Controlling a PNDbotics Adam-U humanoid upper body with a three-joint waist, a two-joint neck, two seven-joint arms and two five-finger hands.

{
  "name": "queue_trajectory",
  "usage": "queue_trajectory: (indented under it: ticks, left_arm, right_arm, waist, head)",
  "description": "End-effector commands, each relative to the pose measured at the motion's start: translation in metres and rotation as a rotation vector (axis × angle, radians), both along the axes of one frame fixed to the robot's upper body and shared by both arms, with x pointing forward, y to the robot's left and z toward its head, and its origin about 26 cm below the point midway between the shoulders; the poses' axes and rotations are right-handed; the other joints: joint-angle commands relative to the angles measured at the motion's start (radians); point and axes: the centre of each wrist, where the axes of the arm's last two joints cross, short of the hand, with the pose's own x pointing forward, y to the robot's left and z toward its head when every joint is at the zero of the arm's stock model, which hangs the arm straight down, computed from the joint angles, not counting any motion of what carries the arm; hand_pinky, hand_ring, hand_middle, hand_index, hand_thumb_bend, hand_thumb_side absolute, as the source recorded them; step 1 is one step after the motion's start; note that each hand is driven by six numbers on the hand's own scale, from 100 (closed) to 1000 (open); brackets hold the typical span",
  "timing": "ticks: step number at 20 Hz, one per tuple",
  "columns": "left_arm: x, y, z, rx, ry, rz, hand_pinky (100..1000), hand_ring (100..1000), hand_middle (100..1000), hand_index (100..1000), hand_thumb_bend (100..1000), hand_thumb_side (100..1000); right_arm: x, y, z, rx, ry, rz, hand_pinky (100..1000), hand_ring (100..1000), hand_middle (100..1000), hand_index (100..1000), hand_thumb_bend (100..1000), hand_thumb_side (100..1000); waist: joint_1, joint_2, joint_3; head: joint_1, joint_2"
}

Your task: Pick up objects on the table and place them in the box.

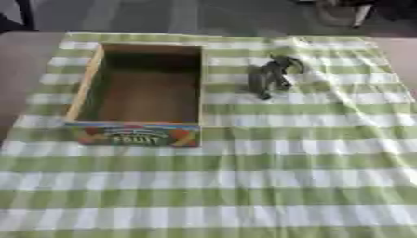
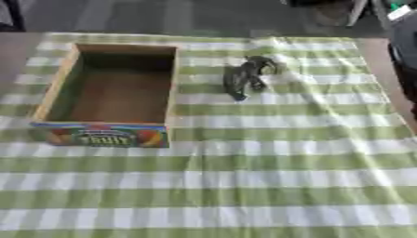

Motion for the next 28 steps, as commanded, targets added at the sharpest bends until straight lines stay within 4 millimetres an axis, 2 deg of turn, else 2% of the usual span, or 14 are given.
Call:
queue_trajectory:
  ticks: [1,7,10,13,14,15,16,17,18,22,28]
  left_arm:
    - [-0.002,0.003,0.008,0.028,-0.022,0.012,297,342,618,388,100,755]
    - [-0.002,0.003,0.008,0.028,-0.024,0.011,297,342,618,389,100,755]
    - [-0.002,0.003,0.008,0.028,-0.024,0.009,297,342,618,388,100,755]
    - [-0.001,0.003,0.008,0.030,-0.023,0.006,297,342,618,388,100,755]
    - [-0.001,0.003,0.008,0.030,-0.023,0.005,297,342,618,388,100,755]
    - [-0.001,0.003,0.008,0.031,-0.024,0.004,297,342,618,388,100,755]
    - [-0.001,0.003,0.008,0.031,-0.024,0.003,296,342,618,388,100,755]
    - [-0.001,0.002,0.008,0.031,-0.023,0.002,296,342,617,388,100,755]
    - [-0.001,0.002,0.009,0.032,-0.024,0.002,297,342,618,387,100,755]
    - [0.000,0.002,0.009,0.034,-0.024,-0.002,297,342,618,387,100,756]
    - [0.000,0.002,0.009,0.036,-0.022,-0.004,296,342,618,384,100,757]
  right_arm:
    - [-0.022,0.002,0.016,0.015,-0.070,0.007,916,960,854,987,100,575]
    - [-0.031,0.006,0.016,0.027,-0.082,0.018,915,961,853,980,100,557]
    - [-0.031,0.007,0.015,-0.002,-0.064,0.017,919,964,862,981,100,589]
    - [-0.024,0.006,0.010,-0.101,-0.017,0.005,928,967,874,985,116,623]
    - [-0.019,0.005,0.007,-0.145,0.002,-0.003,930,967,879,986,205,635]
    - [-0.013,0.004,0.004,-0.184,0.027,-0.006,930,967,879,987,216,639]
    - [-0.007,0.001,0.001,-0.220,0.049,-0.012,933,970,884,991,292,648]
    - [0.000,-0.001,-0.003,-0.256,0.073,-0.019,934,970,884,991,303,649]
    - [0.007,-0.004,-0.006,-0.288,0.099,-0.026,936,973,888,996,360,655]
    - [0.037,-0.017,-0.023,-0.401,0.211,-0.061,940,979,894,1000,444,632]
    - [0.066,-0.028,-0.044,-0.504,0.309,-0.078,940,983,900,1000,442,553]
  waist:
    - [0.003,-0.018,-0.002]
    - [0.007,-0.018,-0.005]
    - [0.006,-0.017,-0.005]
    - [0.005,-0.017,-0.003]
    - [0.005,-0.017,-0.001]
    - [0.005,-0.017,0.001]
    - [0.004,-0.017,0.003]
    - [0.004,-0.017,0.005]
    - [0.003,-0.017,0.007]
    - [-0.001,-0.016,0.014]
    - [-0.007,-0.011,0.020]
  head:
    - [0.007,0.004]
    - [0.010,0.002]
    - [0.010,0.001]
    - [0.008,0.004]
    - [0.007,0.004]
    - [0.006,0.004]
    - [0.005,0.004]
    - [0.004,0.004]
    - [0.002,0.005]
    - [-0.004,0.009]
    - [-0.015,0.029]
